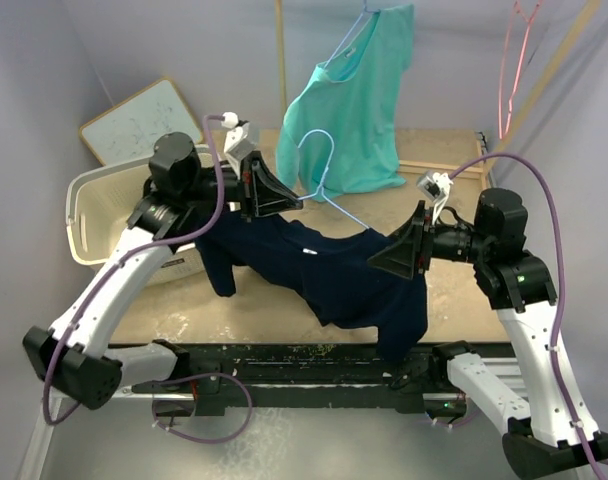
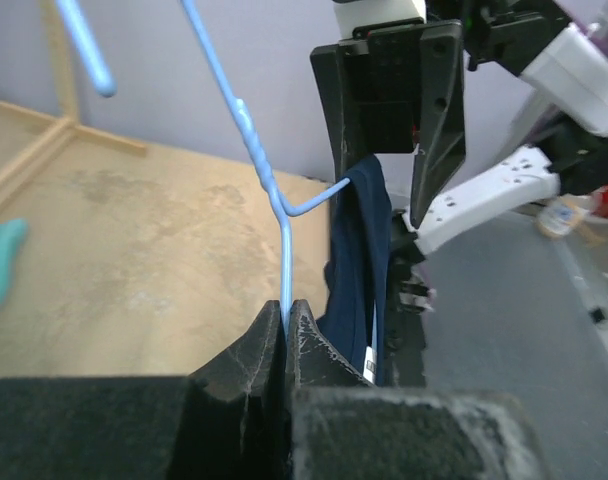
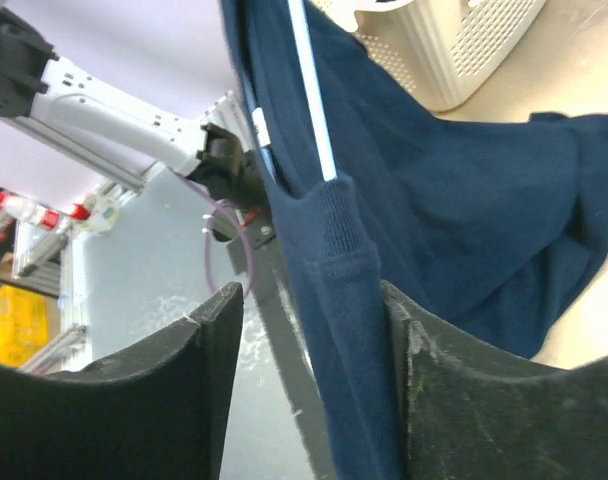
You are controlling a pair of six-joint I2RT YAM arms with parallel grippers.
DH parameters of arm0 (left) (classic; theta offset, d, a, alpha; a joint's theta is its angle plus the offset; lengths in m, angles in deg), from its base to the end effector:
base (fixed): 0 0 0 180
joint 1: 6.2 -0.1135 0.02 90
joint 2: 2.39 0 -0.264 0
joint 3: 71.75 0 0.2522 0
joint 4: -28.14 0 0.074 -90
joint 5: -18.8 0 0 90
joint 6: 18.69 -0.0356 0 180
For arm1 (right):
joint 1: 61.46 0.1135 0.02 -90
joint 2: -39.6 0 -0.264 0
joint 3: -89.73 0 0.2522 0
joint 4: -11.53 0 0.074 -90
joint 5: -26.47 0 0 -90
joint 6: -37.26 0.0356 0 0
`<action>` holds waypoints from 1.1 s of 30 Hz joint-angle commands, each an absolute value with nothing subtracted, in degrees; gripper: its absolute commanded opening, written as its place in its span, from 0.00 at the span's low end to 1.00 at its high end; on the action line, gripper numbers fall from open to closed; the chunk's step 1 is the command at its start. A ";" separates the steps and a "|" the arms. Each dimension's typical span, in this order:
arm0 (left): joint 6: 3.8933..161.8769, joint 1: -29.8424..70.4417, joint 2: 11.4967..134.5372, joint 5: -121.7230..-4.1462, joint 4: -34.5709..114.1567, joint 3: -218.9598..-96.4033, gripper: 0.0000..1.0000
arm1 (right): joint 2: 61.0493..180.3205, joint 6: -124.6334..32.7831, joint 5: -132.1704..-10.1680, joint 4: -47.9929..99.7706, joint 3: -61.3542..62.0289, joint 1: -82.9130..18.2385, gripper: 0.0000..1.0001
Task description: Remove the t-shirt from the hanger
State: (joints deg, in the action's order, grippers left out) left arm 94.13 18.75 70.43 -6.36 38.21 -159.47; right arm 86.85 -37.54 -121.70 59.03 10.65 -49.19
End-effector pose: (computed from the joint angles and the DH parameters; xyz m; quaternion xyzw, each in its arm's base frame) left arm 0.2353 -0.1450 0.4381 0.4053 0.5638 -0.5834 0.4214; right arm 0.1347 0.0602 0.4153 -0.2758 0.7037 0.5016 0.4209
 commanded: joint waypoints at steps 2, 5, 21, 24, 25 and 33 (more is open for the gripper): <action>77.52 18.76 59.10 -24.44 52.95 -165.10 0.00 | 86.94 -35.81 -115.29 54.85 8.02 -48.90 0.62; 74.49 18.76 55.69 -30.58 58.00 -166.79 0.00 | 87.86 -37.69 -109.08 57.31 5.58 -48.90 0.64; 73.30 18.76 51.00 -37.82 62.44 -168.99 0.00 | 85.98 -39.89 -92.83 57.15 5.87 -48.90 0.00; 73.44 18.77 50.44 -37.63 63.04 -169.42 0.00 | 86.13 -38.87 -83.35 57.12 6.03 -48.90 0.00; 73.54 18.76 50.06 -37.62 63.15 -169.57 0.00 | 86.63 -38.59 -79.65 57.78 5.95 -48.90 0.00; 73.87 18.82 46.74 -36.95 65.76 -172.39 0.00 | 90.61 -34.20 -48.20 60.76 7.66 -49.97 0.00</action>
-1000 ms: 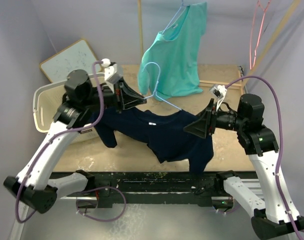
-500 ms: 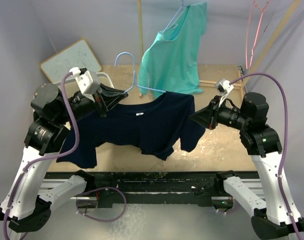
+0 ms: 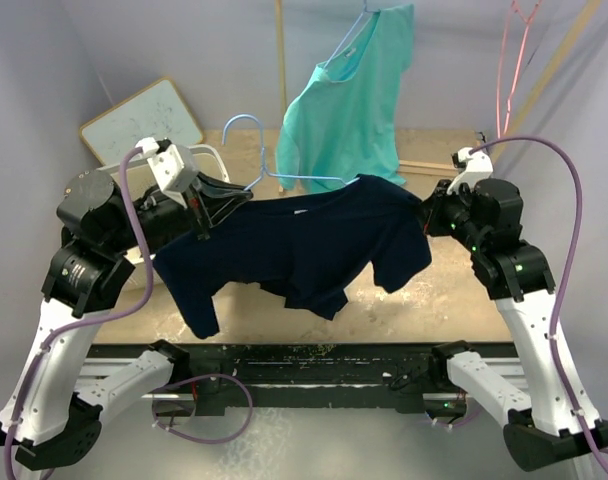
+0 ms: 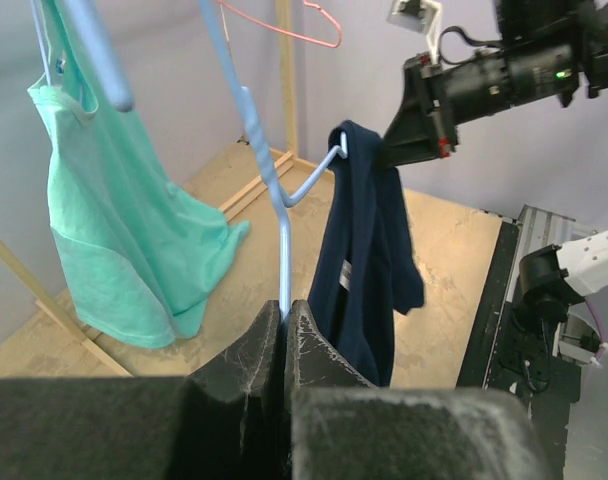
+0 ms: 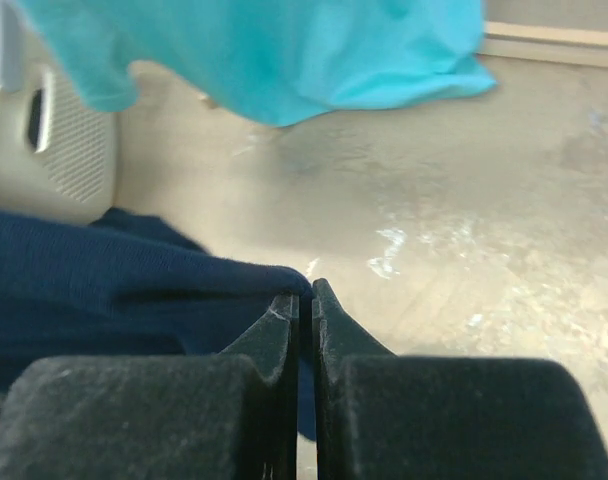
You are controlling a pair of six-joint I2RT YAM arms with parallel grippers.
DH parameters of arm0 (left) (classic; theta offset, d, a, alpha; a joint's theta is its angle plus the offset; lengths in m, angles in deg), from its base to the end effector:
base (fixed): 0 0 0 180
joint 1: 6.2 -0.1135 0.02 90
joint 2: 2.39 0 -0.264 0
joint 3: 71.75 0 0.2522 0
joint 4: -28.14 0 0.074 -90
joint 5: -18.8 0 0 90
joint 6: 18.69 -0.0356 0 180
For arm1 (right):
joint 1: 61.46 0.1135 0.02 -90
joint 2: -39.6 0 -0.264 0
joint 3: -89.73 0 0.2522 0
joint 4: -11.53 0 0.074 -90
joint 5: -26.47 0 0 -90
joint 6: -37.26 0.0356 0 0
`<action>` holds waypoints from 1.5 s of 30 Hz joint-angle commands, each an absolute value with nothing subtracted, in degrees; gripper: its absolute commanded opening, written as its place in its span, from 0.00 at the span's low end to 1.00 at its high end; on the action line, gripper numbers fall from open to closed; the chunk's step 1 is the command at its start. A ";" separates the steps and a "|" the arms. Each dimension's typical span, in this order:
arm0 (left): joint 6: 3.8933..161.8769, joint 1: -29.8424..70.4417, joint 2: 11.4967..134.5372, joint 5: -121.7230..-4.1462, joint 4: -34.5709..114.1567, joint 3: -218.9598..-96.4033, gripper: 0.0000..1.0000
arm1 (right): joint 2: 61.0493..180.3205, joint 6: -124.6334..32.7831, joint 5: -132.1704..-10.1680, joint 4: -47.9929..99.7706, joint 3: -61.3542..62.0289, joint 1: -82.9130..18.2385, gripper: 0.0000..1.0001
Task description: Remove the t-shirt from the hanger
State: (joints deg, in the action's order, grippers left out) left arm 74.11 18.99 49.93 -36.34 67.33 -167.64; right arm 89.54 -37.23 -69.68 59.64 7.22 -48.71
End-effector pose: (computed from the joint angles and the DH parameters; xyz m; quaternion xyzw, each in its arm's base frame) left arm 0.1219 -0.0798 0.5041 0.3414 0.5934 -0.3668 0.6299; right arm 0.1630 0.0408 0.4220 -0.0133 0.7956 0.1889 0.5754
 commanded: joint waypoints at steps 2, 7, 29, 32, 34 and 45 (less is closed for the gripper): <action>73.58 18.76 45.77 -37.86 67.00 -173.24 0.00 | 91.01 -33.26 -43.89 62.02 6.88 -51.40 0.00; 72.30 18.76 44.41 -41.26 68.98 -173.43 0.00 | 90.87 -32.78 -41.26 63.02 6.50 -52.88 0.00; 73.86 18.76 47.68 -40.19 63.91 -169.31 0.00 | 84.09 -40.15 -91.08 60.72 2.93 -52.94 0.52; 72.37 18.76 49.31 -39.25 66.38 -169.71 0.00 | 82.55 -40.02 -87.57 60.92 -0.50 -52.94 0.52; 71.07 18.76 50.89 -38.16 69.30 -169.38 0.00 | 81.59 -40.25 -86.86 60.95 -4.11 -52.94 0.52; 70.13 19.91 61.96 -21.34 79.09 -163.68 0.00 | 82.27 -38.70 -109.30 54.65 -15.76 -52.94 0.60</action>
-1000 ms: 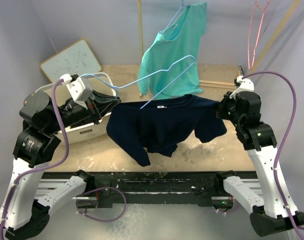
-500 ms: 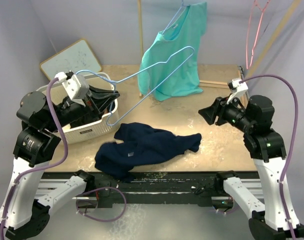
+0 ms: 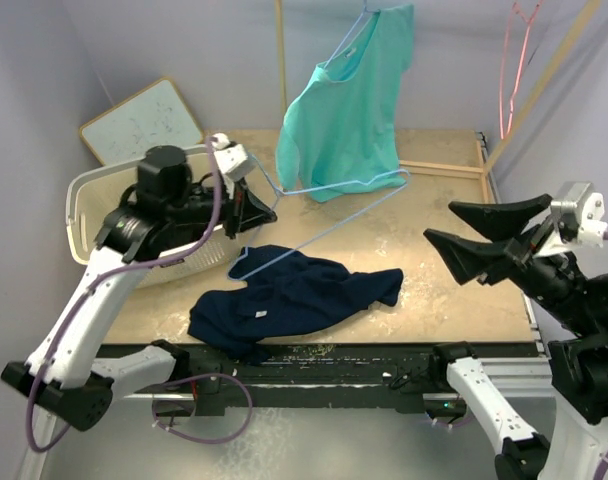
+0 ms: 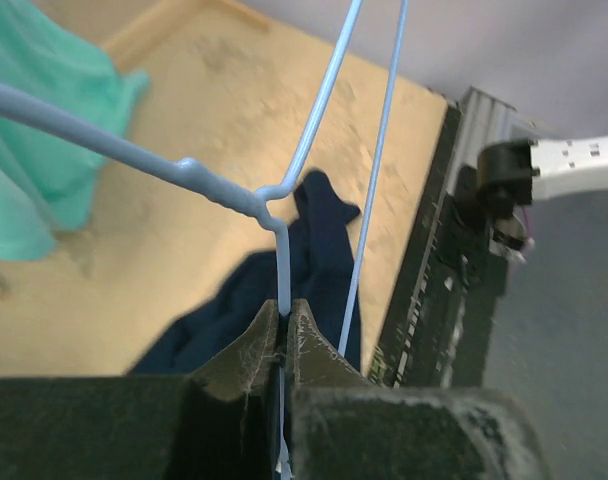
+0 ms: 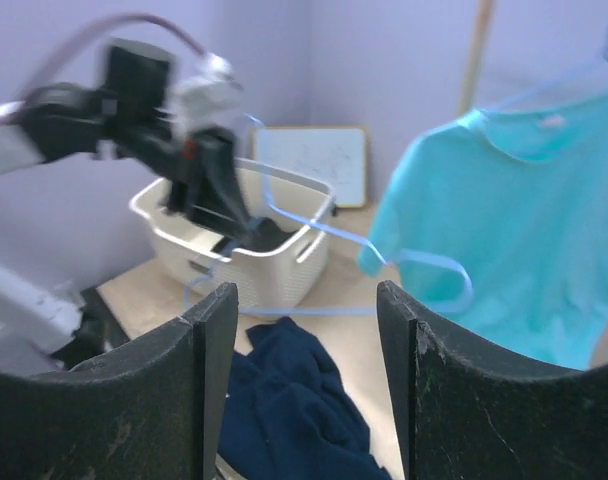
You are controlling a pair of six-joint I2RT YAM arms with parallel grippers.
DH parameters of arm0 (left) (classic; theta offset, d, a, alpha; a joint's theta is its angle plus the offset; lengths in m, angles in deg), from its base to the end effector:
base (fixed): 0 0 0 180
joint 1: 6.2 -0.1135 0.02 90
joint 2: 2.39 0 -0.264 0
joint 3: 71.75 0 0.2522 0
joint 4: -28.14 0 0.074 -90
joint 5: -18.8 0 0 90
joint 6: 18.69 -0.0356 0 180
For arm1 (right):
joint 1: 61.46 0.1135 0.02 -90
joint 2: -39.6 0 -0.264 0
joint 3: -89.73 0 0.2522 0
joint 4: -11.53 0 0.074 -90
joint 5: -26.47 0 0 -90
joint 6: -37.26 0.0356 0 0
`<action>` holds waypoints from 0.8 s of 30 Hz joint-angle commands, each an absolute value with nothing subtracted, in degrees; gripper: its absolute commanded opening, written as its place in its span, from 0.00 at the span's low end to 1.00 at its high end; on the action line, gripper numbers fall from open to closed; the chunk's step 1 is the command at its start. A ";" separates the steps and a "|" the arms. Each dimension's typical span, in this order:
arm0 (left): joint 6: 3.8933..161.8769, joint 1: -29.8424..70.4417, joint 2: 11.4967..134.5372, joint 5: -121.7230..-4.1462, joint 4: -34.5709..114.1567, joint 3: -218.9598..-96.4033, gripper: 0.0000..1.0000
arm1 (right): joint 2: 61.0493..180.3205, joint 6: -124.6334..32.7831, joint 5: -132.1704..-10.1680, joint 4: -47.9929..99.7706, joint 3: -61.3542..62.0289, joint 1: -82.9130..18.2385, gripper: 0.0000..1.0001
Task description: Remove the t-shirt from the hanger
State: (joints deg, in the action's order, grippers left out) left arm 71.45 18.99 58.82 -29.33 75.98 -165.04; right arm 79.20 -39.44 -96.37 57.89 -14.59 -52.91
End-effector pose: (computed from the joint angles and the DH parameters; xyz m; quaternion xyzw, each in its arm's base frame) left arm 0.1738 -0.1080 0.4515 0.3720 0.6802 -0.4016 0.4875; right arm 0.0198 0.0225 0.5426 -0.2058 0.5704 0.3098 0.7323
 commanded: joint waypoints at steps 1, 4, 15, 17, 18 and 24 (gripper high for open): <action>69.50 20.81 62.63 -21.11 79.79 -163.54 0.00 | 83.45 -38.60 -111.50 55.36 -15.52 -52.94 0.61; 67.34 25.81 64.30 -23.14 82.07 -163.59 0.00 | 88.21 -39.55 -118.27 58.55 -14.11 -52.94 0.62; 63.68 43.80 67.84 -35.14 84.68 -167.32 0.00 | 93.10 -41.97 -117.42 64.80 -7.44 -49.46 0.59; 63.54 43.85 67.79 -36.25 84.34 -167.89 0.00 | 93.13 -43.22 -116.39 66.49 -6.77 -47.31 0.59; 63.29 43.89 67.90 -36.77 84.20 -168.18 0.00 | 93.01 -43.72 -115.59 67.37 -6.44 -46.24 0.59; 62.78 43.89 68.86 -38.27 84.41 -170.35 0.00 | 89.61 -43.99 -113.05 70.09 -2.34 -42.55 0.59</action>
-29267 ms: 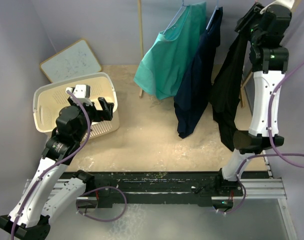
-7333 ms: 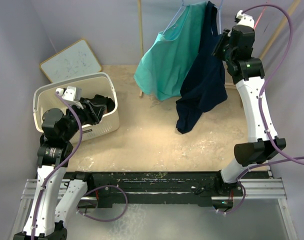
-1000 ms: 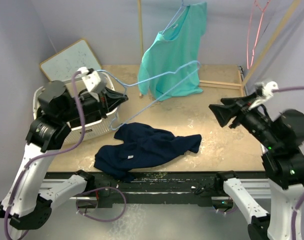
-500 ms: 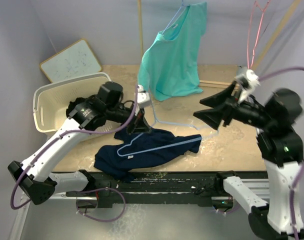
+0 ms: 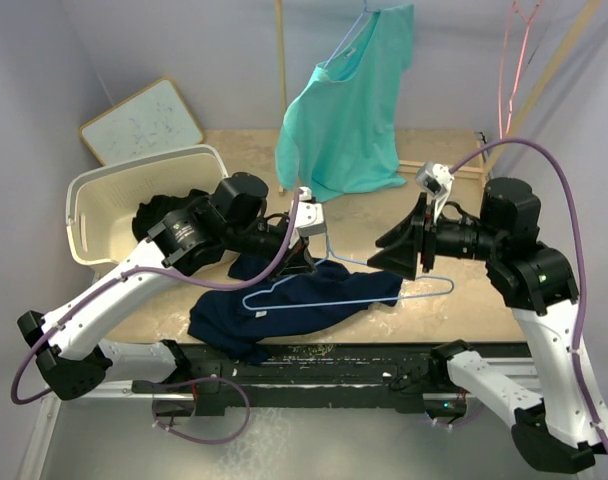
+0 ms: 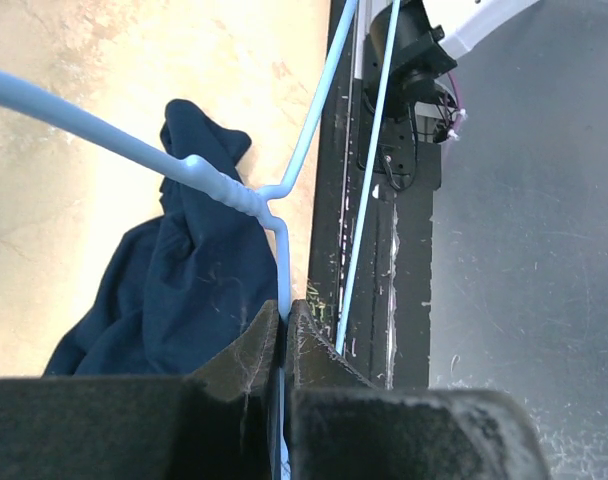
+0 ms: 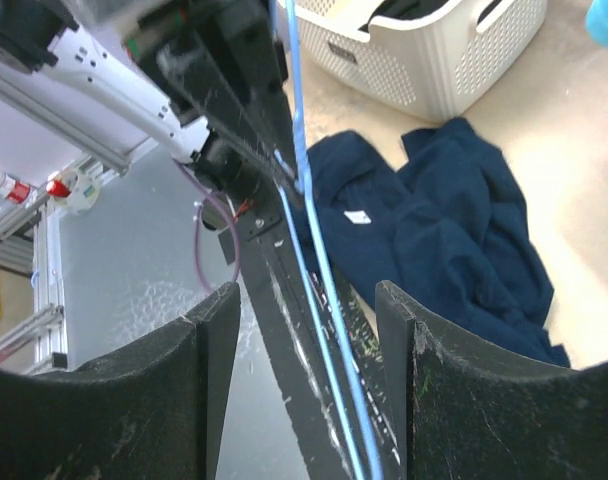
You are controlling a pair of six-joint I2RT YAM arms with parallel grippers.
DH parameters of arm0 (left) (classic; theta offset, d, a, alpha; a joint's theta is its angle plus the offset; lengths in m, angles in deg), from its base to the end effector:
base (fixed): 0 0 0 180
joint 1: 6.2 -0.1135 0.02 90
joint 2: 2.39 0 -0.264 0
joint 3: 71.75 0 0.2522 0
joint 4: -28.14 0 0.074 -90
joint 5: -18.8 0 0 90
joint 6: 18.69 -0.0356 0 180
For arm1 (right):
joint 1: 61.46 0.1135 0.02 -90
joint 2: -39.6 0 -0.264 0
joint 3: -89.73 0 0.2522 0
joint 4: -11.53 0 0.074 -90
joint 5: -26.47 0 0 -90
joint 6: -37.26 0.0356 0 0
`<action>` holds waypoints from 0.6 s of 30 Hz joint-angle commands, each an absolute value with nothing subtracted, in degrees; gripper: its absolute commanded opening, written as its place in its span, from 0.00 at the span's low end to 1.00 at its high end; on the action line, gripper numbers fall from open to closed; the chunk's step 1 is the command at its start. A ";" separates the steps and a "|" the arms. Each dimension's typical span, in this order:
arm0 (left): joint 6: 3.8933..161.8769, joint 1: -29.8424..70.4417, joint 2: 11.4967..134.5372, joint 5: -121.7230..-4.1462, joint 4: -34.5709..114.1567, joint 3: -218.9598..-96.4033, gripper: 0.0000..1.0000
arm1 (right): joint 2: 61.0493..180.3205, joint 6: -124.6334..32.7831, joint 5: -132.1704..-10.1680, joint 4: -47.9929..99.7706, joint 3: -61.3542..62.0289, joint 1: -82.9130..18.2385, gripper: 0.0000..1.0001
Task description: Remove the t-shirt from the hanger
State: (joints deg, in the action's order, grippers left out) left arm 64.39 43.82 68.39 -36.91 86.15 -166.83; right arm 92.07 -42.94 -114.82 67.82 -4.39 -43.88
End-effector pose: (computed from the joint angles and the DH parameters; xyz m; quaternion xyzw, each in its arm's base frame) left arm 0.1446 -0.2037 0.4092 0.5239 0.6744 -0.4073 0.3238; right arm 0.1258 0.0690 0.4661 -0.3123 0.6939 0.4632 0.4543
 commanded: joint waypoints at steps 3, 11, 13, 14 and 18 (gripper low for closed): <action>62.87 43.85 68.83 -37.94 84.37 -171.25 0.00 | 88.36 -44.01 -110.26 70.84 -0.41 -42.01 0.59; 63.31 43.85 66.95 -39.12 83.50 -172.32 0.00 | 87.94 -44.20 -109.83 70.42 1.84 -41.19 0.54; 63.57 43.90 66.55 -39.26 83.13 -172.56 0.00 | 88.02 -44.25 -109.89 70.15 2.12 -41.00 0.52; 63.65 43.90 66.31 -39.47 83.00 -172.70 0.00 | 88.04 -44.34 -110.18 70.07 2.22 -40.92 0.47; 64.00 43.90 65.50 -40.62 82.14 -172.63 0.00 | 88.12 -44.32 -110.68 69.85 2.28 -40.81 0.13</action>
State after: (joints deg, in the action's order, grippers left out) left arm 64.19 43.82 67.94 -39.51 85.73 -169.74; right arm 88.03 -44.03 -110.40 70.99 2.39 -41.21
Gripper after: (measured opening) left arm 0.026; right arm 0.288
